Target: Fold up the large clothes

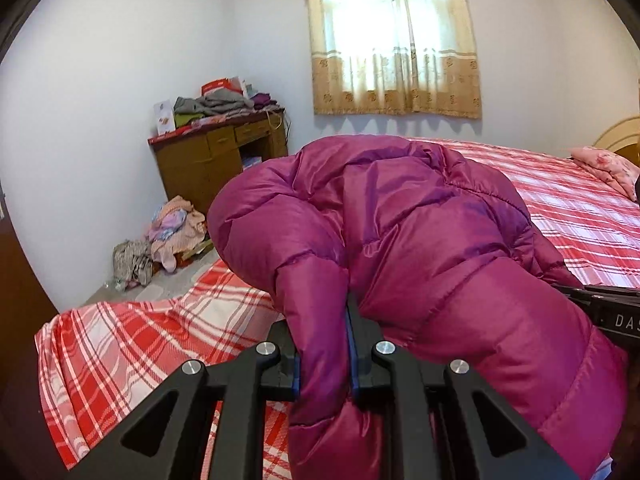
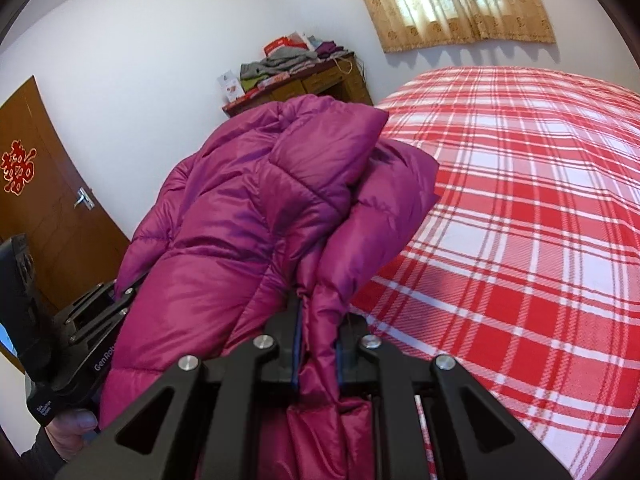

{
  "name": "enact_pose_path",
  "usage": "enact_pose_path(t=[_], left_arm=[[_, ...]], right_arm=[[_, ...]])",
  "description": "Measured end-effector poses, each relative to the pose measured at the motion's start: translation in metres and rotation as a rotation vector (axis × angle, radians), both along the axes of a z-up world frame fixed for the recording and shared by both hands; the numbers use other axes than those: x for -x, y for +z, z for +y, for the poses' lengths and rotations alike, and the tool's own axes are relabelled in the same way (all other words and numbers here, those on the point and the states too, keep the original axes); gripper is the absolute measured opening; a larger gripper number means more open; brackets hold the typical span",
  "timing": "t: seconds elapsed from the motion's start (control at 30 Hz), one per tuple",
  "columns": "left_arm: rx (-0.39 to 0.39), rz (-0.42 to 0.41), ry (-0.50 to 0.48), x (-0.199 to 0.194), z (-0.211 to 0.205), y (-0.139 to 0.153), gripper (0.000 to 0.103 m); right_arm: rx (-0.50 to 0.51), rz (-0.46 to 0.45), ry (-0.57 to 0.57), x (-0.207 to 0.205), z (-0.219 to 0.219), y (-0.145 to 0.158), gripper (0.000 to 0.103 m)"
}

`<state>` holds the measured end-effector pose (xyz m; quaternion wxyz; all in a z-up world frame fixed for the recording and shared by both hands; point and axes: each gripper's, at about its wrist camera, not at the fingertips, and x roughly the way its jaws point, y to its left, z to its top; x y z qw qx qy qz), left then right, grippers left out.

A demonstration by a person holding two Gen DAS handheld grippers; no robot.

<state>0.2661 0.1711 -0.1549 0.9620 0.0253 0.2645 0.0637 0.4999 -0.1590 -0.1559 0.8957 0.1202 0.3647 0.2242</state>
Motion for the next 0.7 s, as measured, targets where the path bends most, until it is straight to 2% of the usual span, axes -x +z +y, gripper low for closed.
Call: enact_pose_path(t=[0.53,0.7], left_arm=[[0.047,0.081,0.043,-0.012,0.034,-0.036,0.018],[0.058,0.107,0.054,-0.014,0.035,-0.043,0.025]], right_arm=[[0.056,0.086,0.025,-0.018,0.023,-0.032,0.015],[0.061,0.111,0.022,-0.022,0.022,-0.042,0.015]])
